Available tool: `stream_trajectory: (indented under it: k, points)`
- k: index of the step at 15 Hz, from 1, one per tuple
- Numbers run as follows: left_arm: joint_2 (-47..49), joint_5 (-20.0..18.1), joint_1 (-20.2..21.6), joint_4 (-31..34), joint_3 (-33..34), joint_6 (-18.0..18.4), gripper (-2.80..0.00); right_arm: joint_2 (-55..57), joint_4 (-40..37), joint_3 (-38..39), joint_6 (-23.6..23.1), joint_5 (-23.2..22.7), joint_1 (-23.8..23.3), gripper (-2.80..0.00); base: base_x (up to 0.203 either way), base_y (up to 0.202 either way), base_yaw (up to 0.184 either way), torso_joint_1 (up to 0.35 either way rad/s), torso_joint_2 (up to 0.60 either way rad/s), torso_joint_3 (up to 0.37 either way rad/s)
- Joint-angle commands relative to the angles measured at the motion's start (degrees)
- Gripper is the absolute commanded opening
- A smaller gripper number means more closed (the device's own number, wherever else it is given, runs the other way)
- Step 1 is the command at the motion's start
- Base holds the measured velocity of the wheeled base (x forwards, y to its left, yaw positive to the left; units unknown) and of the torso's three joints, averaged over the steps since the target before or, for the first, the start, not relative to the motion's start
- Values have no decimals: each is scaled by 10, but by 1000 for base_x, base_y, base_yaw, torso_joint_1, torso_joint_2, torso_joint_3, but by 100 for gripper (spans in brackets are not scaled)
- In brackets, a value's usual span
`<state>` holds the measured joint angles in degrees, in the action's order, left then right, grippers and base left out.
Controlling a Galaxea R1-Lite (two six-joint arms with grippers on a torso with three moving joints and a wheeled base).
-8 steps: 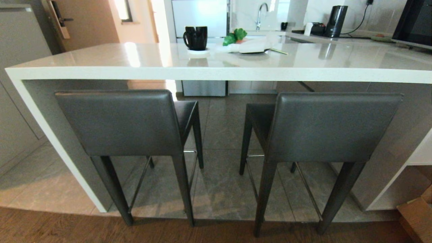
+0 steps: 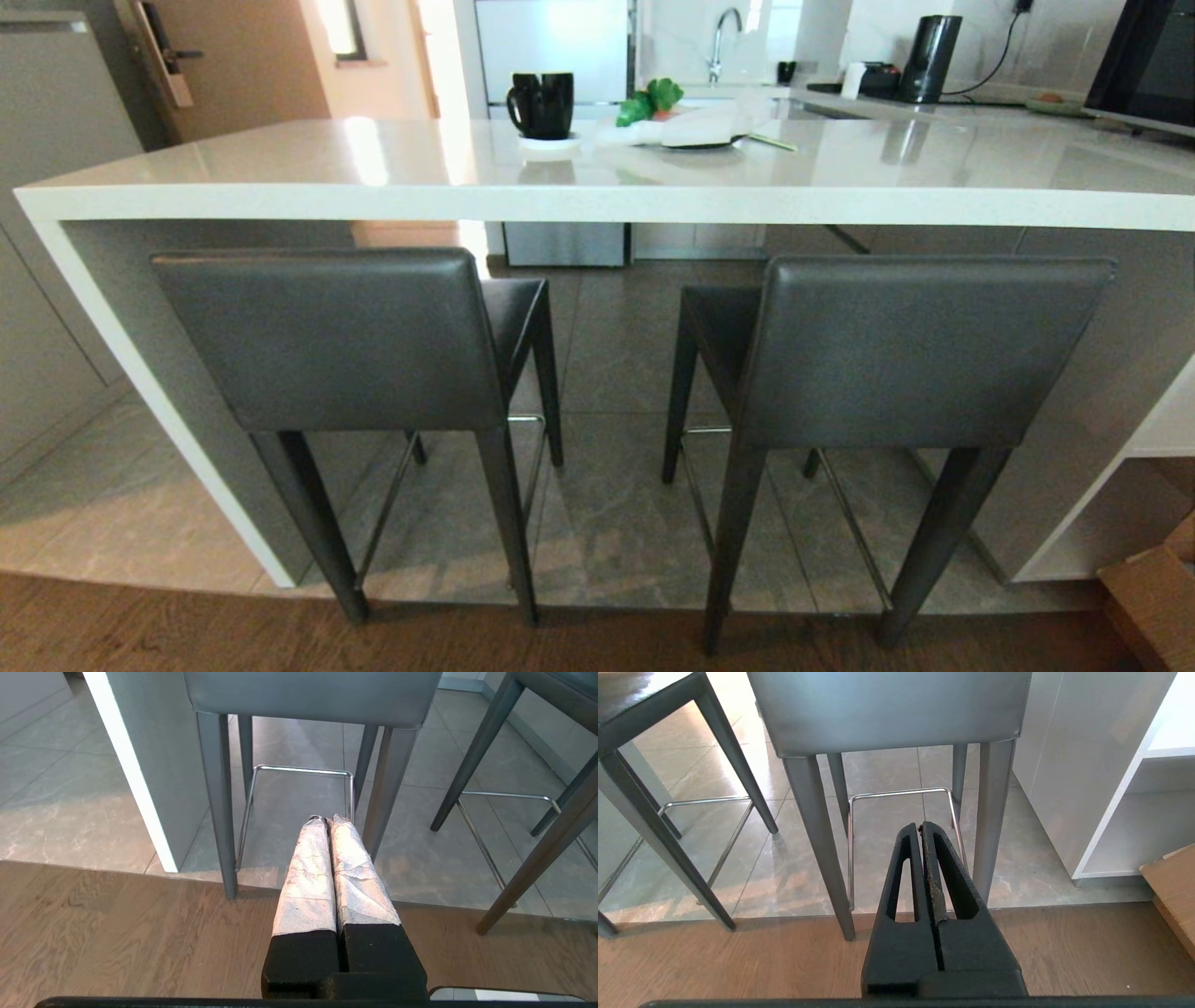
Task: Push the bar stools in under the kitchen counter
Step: Pull the gray chair out from under the dining table
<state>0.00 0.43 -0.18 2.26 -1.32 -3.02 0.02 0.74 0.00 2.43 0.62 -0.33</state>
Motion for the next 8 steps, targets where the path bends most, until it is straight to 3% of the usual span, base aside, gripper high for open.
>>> stream_trajectory:
  k: [1,8]
  points:
    - [0,0,0,0,0,-1,-280,1,0,0,0,0,0,-280,0,0,0,0,0,0]
    - [0,0,2,0,0,0,-280,1,0,0,0,0,0,-280,0,0,0,0,0,0]
